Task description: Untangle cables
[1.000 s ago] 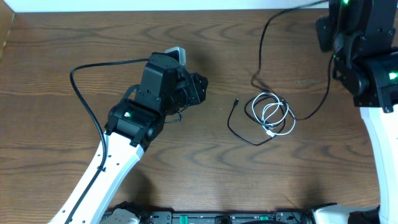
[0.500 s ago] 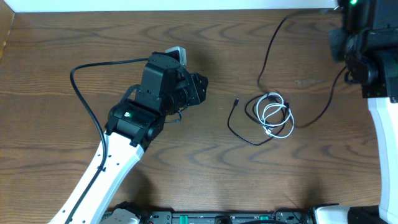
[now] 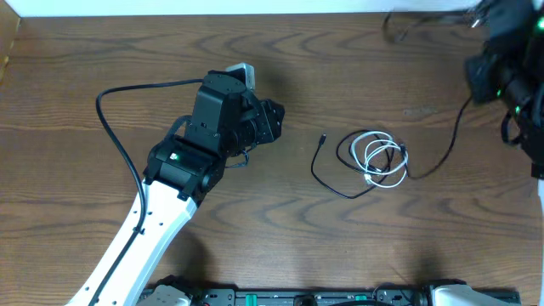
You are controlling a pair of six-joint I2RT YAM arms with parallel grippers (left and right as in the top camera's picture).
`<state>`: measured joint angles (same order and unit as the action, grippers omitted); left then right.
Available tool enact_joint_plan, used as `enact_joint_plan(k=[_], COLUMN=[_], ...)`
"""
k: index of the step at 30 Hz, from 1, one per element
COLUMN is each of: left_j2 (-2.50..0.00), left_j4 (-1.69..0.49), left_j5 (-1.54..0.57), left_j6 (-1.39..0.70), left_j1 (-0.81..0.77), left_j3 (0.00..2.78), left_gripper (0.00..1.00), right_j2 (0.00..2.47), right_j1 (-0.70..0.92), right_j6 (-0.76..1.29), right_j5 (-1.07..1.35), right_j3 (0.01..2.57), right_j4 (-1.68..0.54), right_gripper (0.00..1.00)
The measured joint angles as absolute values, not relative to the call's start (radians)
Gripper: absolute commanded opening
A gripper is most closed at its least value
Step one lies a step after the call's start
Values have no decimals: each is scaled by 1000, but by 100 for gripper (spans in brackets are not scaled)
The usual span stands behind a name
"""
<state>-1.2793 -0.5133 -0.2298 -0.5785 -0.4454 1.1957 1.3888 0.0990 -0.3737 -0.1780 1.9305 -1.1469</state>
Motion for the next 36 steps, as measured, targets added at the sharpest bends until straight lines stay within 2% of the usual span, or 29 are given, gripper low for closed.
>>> enact_joint_plan(k=[4, 8, 16, 22, 27, 36], left_j2=[-1279, -1279, -1279, -1279, -1279, -1279], left_j4=[-513, -514, -513, -513, -514, -517], left_j5=[-230, -230, -230, -230, -230, -230], left_j6=[-579, -579, -579, -579, -579, -579], left_j1=[-446, -446, -446, -446, -446, -446], left_j3=[1196, 1196, 1196, 1196, 1196, 1196], left_gripper=[45, 45, 45, 45, 45, 45], right_j2=[1435, 1436, 1418, 1406, 1392, 1601], right_j1=[99, 99, 19, -55, -92, -237], right_j6=[-358, -296, -191, -172, -173, -93], right_j5=[-123, -110, -221, -218, -276, -305], right_j3=[1927, 1925, 1977, 2142, 2164, 2164], right_j4=[-1359, -1445, -1295, -1220, -1134, -1205], right_gripper=[1, 1, 1, 1, 1, 1])
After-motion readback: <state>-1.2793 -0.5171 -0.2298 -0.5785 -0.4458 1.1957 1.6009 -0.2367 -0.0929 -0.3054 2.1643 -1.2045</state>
